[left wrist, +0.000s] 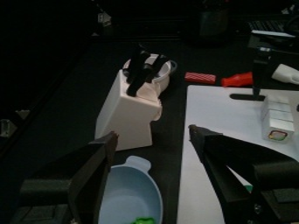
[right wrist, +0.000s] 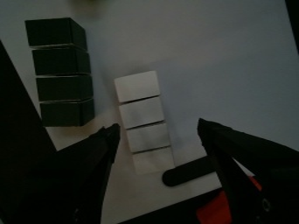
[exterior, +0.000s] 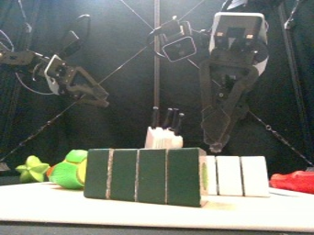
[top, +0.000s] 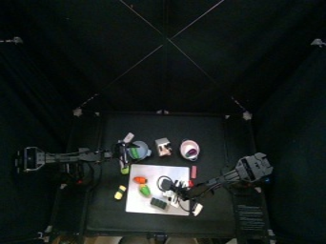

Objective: Grab white sushi roll

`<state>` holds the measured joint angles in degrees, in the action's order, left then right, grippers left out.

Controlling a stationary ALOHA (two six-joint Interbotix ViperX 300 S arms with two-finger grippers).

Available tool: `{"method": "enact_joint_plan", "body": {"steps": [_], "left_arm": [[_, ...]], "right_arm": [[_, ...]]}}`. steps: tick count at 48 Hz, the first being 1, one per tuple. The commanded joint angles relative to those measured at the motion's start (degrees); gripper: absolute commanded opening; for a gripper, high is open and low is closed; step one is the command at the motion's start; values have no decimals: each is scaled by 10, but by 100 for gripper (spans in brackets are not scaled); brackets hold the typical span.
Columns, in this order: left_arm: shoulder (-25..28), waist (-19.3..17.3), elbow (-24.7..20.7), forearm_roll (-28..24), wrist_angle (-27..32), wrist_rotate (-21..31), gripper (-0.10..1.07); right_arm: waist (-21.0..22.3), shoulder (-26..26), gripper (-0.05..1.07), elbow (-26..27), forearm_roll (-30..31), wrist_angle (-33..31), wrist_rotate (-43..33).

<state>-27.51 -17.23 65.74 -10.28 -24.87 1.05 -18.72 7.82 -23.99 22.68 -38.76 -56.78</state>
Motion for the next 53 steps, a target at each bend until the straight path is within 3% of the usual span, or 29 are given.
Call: {"method": "enact_joint_plan", "body": {"steps": [1,22,33,41,53], "left_arm": [[-1,-2,-7,0,-3,0,99],[-1,-2,-6,1,-3,0,99],[-1,-2,-6,1,-3,0,99],[-2,-2,-7,1,-3,0,99],[-1,-2,-7,1,-3,0,99]], "right_arm": [[0,-2,100,15,0,4,1],[1,40,98,25,-5,19,1],[2,47,83,31,-5,17,1],[2,43,74,46,-5,-4,0],[3,39,72,93,-4,-80,1]]}}
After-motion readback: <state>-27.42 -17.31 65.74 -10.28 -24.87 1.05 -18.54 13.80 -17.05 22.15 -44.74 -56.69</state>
